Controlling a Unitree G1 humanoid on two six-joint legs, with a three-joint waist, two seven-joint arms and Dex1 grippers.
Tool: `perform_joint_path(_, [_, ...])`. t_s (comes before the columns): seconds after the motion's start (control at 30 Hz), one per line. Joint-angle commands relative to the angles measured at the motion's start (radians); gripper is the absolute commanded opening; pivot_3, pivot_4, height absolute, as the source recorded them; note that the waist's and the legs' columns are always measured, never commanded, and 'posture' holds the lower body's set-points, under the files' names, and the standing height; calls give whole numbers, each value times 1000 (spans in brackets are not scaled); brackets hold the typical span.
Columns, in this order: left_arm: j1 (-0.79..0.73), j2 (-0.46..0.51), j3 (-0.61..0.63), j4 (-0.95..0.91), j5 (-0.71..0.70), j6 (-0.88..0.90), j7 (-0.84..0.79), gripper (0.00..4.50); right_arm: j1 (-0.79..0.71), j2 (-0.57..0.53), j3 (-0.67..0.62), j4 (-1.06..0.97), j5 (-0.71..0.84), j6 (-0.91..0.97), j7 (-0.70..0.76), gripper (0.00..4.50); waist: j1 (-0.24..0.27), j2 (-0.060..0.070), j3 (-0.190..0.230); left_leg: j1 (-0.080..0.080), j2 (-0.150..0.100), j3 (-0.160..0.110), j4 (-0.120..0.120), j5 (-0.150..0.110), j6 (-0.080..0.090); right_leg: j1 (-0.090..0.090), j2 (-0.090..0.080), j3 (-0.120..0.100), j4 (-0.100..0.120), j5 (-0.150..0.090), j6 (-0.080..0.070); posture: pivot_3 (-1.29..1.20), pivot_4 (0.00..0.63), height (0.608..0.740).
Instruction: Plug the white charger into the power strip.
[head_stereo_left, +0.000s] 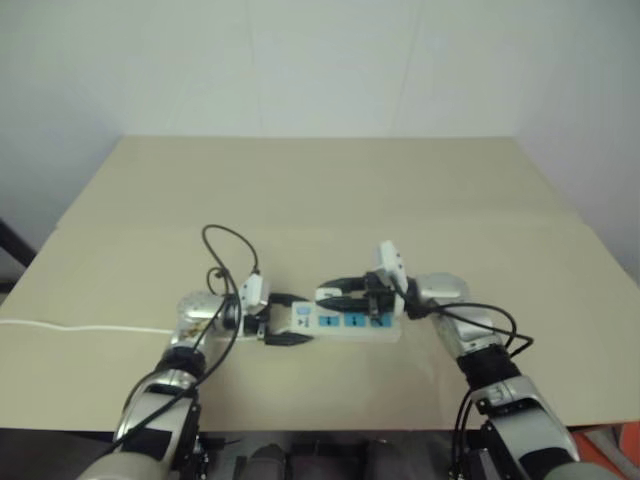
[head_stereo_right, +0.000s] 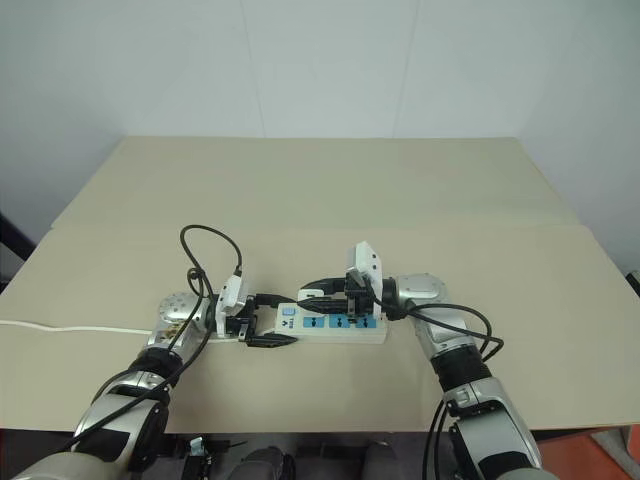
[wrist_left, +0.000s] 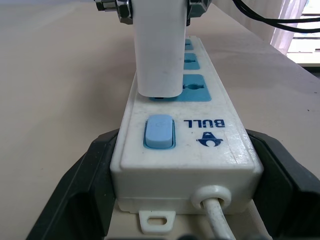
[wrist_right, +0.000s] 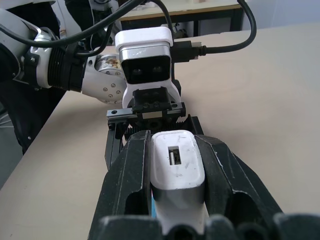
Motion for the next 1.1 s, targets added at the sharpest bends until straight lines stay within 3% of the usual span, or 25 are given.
perform_joint_path(0.03, [10,-12,-12,-23,1,-2,-1,3358,-4,5,10,46,-44,-25,7,1155,0,0,0,0,0,0,0,0,0,0,0,0,0,0,0,0,150,740])
perform_joint_path(1.1, [28,2,-9,-41,-2,8,-7,3358,-17,54,44,266,-127,-196,16,1155,-11,0,-2,12,1,0,-1,0,0,3,1,8,1,0,0,0,150,740])
